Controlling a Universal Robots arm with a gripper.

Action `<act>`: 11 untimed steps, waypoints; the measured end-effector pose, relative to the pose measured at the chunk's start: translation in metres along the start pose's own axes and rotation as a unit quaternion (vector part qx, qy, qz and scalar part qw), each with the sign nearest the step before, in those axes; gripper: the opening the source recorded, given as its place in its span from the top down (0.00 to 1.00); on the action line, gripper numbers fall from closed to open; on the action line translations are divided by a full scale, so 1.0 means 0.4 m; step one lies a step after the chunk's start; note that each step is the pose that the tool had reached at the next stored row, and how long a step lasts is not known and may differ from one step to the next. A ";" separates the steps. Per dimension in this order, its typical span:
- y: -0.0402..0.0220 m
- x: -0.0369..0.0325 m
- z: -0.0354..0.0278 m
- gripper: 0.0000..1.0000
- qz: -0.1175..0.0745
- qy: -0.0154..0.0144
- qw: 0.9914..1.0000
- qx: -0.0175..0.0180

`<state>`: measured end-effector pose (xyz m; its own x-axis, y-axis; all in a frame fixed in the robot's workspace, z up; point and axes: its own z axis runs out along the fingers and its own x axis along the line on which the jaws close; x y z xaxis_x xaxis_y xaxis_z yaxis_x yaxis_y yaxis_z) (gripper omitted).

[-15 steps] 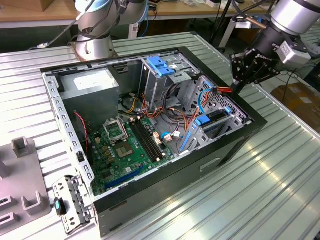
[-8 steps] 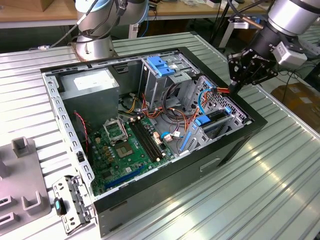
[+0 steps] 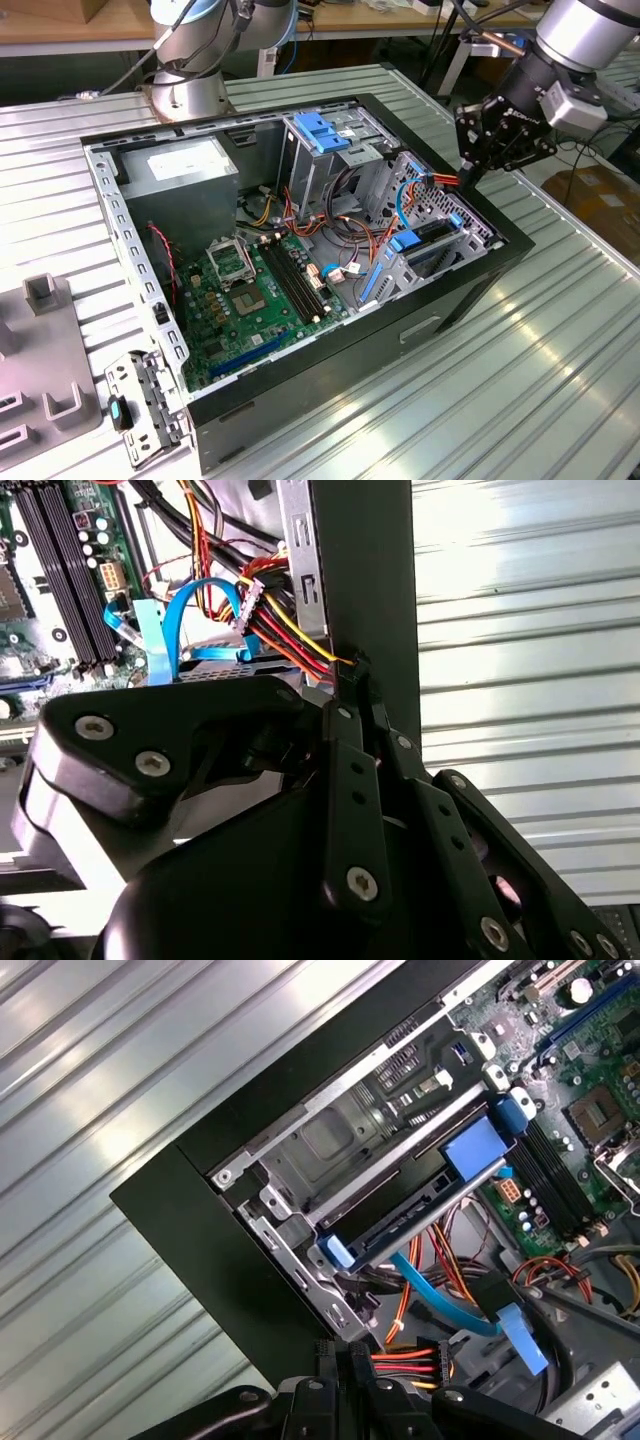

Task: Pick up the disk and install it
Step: 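Insert the first disk wire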

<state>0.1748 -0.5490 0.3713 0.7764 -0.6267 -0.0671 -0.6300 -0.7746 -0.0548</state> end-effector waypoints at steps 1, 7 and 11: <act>0.000 0.000 0.000 0.83 0.004 0.000 1.000 0.000; 0.003 -0.003 0.000 0.83 0.029 0.002 1.000 0.002; 0.005 -0.007 0.000 0.83 0.042 0.002 0.999 0.003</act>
<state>0.1714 -0.5489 0.3712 0.7208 -0.6898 -0.0672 -0.6930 -0.7188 -0.0548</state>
